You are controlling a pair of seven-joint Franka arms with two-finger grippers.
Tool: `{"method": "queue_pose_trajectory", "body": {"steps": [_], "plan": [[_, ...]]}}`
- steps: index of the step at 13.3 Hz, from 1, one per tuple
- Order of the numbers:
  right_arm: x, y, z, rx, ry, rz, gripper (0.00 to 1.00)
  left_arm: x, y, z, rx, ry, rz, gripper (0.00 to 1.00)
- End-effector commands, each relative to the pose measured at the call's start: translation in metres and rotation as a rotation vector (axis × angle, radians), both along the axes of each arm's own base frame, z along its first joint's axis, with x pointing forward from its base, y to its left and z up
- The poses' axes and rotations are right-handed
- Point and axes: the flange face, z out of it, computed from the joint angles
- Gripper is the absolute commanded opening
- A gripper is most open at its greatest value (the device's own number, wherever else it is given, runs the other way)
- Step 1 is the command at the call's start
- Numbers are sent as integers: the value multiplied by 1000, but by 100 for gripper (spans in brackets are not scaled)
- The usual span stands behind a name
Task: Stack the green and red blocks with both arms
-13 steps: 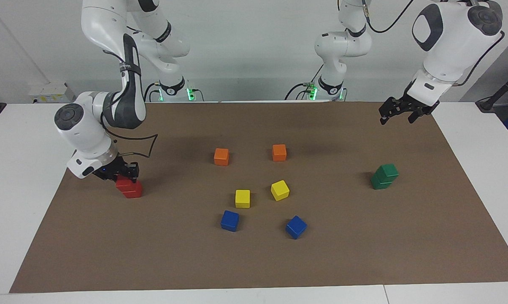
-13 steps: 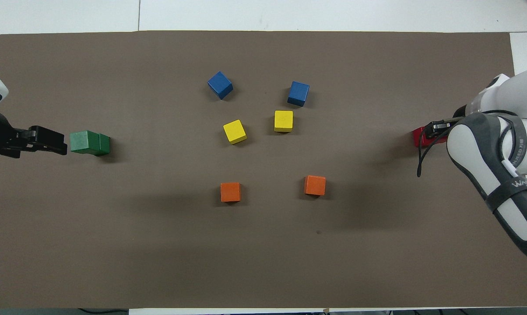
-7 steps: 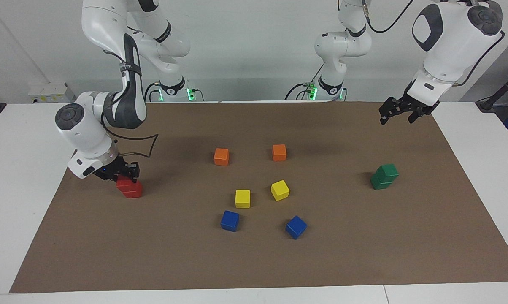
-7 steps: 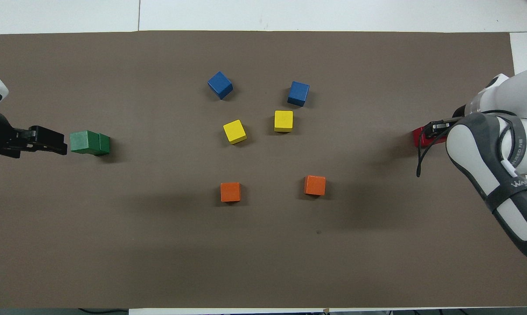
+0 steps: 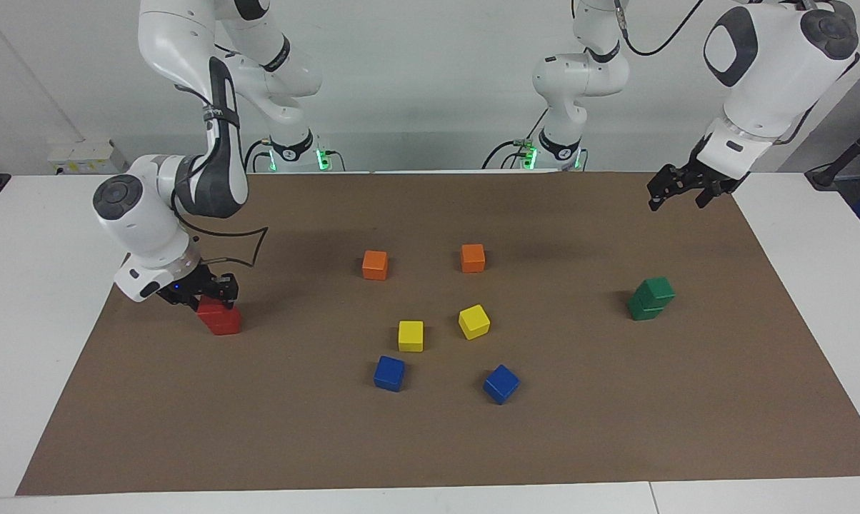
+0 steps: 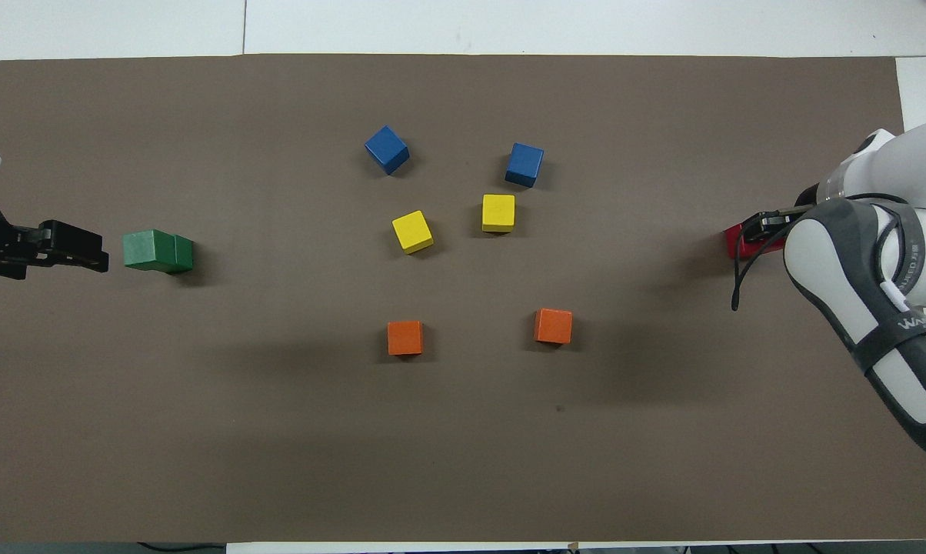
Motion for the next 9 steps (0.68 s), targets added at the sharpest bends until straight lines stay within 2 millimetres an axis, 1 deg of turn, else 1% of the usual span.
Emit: {"method": "queue_pose_trajectory", "body": {"steps": [1,3,4,5,6,7,8,9], "plan": [[-3,0,7,2,-25,11,100,-4,0,6,7,-10,0,100],[4,4,12,0,-43,-21,100,-3,0,6,5,-12,1,100],[9,10,18,0,-58,-26,100,-3,1,6,7,-12,3,100],[14,23,27,0,-73,-24,100,-2,2,6,14,-16,1,100],[18,34,38,0,-85,-21,100,-2,1,6,20,-18,-2,100],[18,41,47,1,-98,-20,100,-1,0,7,20,-27,-2,100],[15,47,60,1,-113,-9,100,1,0,8,20,-45,-2,100],[10,47,75,1,-113,-4,100,3,0,9,20,-65,-2,100]]}}
